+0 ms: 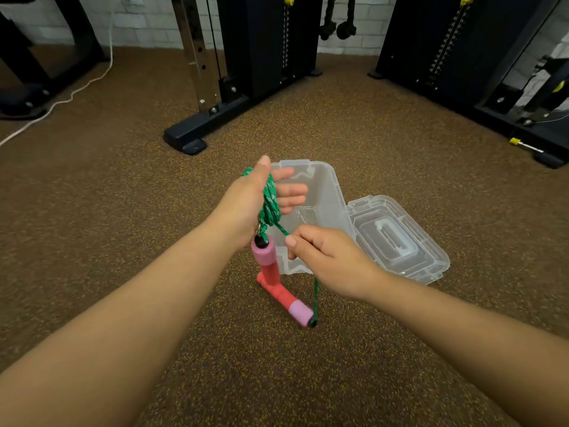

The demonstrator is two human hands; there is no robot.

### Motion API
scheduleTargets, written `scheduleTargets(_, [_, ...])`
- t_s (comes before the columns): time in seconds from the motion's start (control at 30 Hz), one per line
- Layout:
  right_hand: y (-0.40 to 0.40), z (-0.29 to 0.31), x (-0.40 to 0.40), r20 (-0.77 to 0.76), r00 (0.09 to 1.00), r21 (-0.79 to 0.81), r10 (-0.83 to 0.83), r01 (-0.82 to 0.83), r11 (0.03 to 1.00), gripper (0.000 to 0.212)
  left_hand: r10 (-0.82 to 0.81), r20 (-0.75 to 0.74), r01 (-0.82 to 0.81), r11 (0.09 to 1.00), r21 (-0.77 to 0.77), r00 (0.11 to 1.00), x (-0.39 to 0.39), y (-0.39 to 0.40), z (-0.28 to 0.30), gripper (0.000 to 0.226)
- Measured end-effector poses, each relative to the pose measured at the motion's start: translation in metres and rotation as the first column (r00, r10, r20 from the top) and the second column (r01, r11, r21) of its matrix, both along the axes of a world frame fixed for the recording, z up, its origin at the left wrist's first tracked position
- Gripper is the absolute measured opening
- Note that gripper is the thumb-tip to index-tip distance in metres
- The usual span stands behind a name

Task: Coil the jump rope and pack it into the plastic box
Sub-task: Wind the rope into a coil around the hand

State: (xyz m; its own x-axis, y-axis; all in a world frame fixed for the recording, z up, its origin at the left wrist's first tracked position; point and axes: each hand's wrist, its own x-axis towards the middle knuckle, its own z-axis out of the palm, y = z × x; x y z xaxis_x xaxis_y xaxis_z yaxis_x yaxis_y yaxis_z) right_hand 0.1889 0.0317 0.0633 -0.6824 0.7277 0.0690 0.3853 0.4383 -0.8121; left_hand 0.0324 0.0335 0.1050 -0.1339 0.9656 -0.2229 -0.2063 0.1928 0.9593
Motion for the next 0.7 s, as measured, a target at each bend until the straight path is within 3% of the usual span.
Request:
scheduleTargets(0.13, [0.005, 0.013, 0.002, -0.068, 0.995, 0.003, 0.073, -0.073, 0.997, 0.038, -0.043, -0.297, 0.041, 0.999, -0.012, 0.954, 0.008, -0.004, -0.006, 0.047])
scheduleTargets(0.23, [0.007, 0.019, 0.001, -0.166, 0.982, -0.036, 0.086, -0.093, 0.995, 0.036, -0.069, -0.592, 0.100, 0.995, 0.019, 0.803, 0.004, -0.005, -0.010, 0.045])
scheduleTargets(0.3, [0.011, 0.023, 0.001, -0.206, 0.977, -0.045, 0.057, -0.068, 0.997, 0.036, -0.116, -0.683, 0.182, 0.983, 0.024, 0.721, 0.001, -0.009, -0.008, 0.051])
scheduleTargets(0.53, [0.035, 0.026, 0.008, -0.262, 0.940, -0.195, -0.217, 0.168, 0.966, 0.041, -0.403, -0.557, 0.391, 0.908, -0.146, 0.727, -0.006, -0.013, 0.000, 0.087])
scheduleTargets(0.6, [0.039, 0.024, 0.007, -0.232, 0.934, -0.284, -0.273, 0.203, 0.937, 0.041, -0.475, -0.513, 0.448, 0.875, -0.184, 0.715, -0.006, -0.014, 0.004, 0.082])
scheduleTargets(0.7, [0.040, 0.021, 0.006, -0.174, 0.942, -0.406, -0.288, 0.197, 0.892, 0.044, -0.533, -0.432, 0.510, 0.841, -0.178, 0.728, -0.003, -0.015, 0.005, 0.052])
